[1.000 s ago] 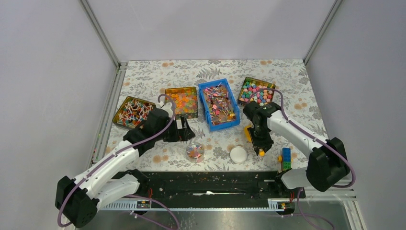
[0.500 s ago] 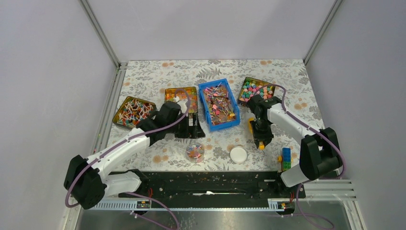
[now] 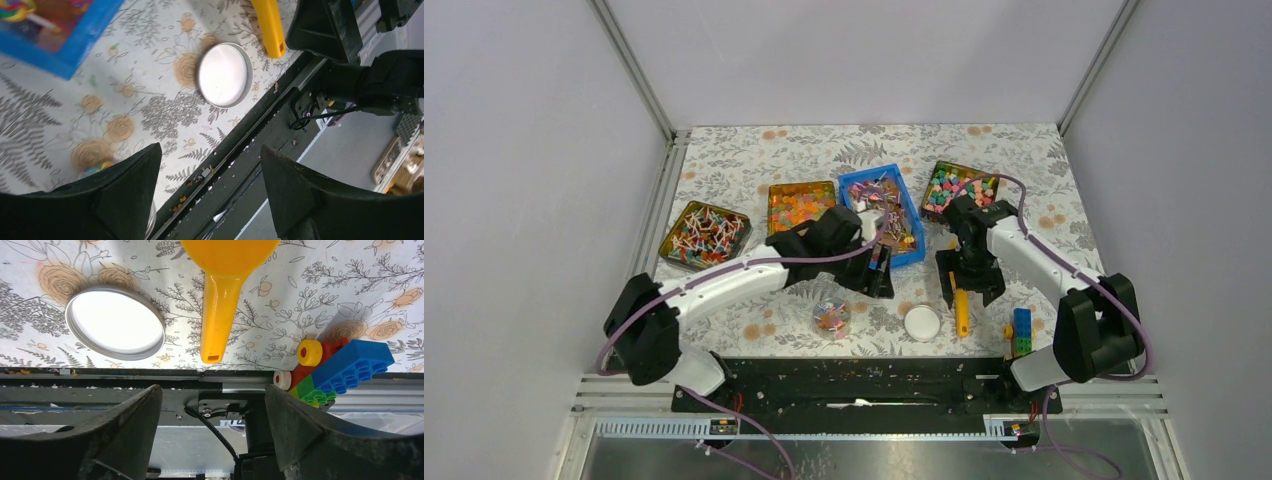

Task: Pack the candies
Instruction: Place the spatula at the center of the board, then pick up the bottle lid at the center of the board.

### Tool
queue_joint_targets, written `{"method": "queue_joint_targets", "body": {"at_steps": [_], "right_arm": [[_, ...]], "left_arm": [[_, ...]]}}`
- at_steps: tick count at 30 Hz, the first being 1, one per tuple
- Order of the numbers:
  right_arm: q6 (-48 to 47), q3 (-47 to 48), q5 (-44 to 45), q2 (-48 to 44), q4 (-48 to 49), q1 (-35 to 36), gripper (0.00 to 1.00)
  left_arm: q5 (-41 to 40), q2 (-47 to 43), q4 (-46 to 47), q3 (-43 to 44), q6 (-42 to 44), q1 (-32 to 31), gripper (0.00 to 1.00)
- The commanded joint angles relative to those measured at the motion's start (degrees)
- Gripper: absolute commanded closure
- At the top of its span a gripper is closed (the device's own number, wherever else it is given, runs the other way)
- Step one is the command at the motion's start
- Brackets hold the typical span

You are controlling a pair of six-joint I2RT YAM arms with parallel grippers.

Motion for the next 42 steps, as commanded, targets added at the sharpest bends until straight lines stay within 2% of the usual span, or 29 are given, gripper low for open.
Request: {"method": "queue_joint_targets", "body": {"at_steps": [1,3,7,15,20,27,30,42], "right_arm": [[0.6,2.1,-2.3,-3.4,-1.9,-1.3,0.16],[1.2,1.6,-3.4,-4.7,-1.4,-2.2,0.12],[2.0,0.1,-6.9,-7.2,-0.7,-6.3,0.1],[4.1,-3.8,-18.2,-13.4,1.5,-21.9,0.09],[4.8,-5.3,-22.1,-16.2,1.8,-31.3,0.09],[5.1,-6.8,-22.6,-18.2,2.0,-34.8,0.07],[6.1,-8.3,-22.1,-20.5,2.8,-35.5,0.02],[7.1,-11.6,-23.1,-23.4,3.5,-35.8,0.0]], "left_arm": [[0.6,5.1,-0.3,6.1,3.9,-3.8,0.27],[0.8,7.3,-0.4,7.8,4.9,-5.3,0.28],[0.3,12.2,-3.3,12.2,8.2,-8.5,0.3],[-1.4,19.9,-5.9,19.1,12.5,-13.3,0.33],[-6.1,25.0,-10.3,24.6,17.6,-17.9,0.34],[-11.9,31.7,-14.6,31.1,24.0,-23.1,0.38],[-13.3,34.3,-15.9,32.9,25.4,-24.5,0.4],[-21.7,39.2,-15.8,33.0,25.7,-25.8,0.49]]}}
